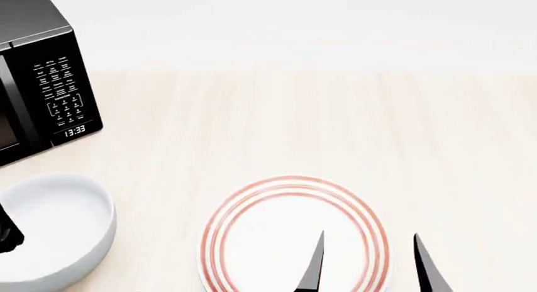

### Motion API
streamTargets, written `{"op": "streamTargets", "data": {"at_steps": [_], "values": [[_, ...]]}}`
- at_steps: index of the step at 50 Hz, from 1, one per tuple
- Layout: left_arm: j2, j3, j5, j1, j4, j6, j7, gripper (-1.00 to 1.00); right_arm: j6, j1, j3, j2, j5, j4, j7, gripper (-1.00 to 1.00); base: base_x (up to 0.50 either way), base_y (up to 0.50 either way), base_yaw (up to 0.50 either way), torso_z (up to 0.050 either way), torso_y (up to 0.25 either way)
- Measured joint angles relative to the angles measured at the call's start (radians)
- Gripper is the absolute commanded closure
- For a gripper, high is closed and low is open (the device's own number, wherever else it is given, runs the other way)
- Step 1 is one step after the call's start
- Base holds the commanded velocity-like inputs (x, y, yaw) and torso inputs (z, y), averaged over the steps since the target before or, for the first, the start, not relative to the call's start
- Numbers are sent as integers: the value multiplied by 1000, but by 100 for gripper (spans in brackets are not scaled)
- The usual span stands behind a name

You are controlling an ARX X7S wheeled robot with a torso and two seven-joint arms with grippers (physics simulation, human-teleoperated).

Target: Pick up the white bowl and put it on the plate.

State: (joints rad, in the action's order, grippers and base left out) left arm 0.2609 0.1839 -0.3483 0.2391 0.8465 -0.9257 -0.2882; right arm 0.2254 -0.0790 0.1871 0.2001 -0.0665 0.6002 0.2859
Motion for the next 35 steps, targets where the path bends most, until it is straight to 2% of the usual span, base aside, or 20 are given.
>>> {"op": "streamTargets", "data": {"at_steps": [8, 17, 25, 35], "values": [[14, 87, -62, 113, -136, -114, 24, -100, 8, -1, 0, 7, -5, 13, 6, -100, 0, 0, 0, 0, 0], [22, 136, -86, 215, -376, -185, 42, -100, 14, -10, -2, 17, -13, 33, 17, -100, 0, 0, 0, 0, 0], [11, 155, -86, 290, -634, -202, 54, -100, 12, -13, 5, 24, -16, 35, 25, -100, 0, 0, 0, 0, 0], [7, 157, -84, 336, -795, -195, 67, -100, 9, -13, 13, 33, -22, 35, 34, -100, 0, 0, 0, 0, 0]]}}
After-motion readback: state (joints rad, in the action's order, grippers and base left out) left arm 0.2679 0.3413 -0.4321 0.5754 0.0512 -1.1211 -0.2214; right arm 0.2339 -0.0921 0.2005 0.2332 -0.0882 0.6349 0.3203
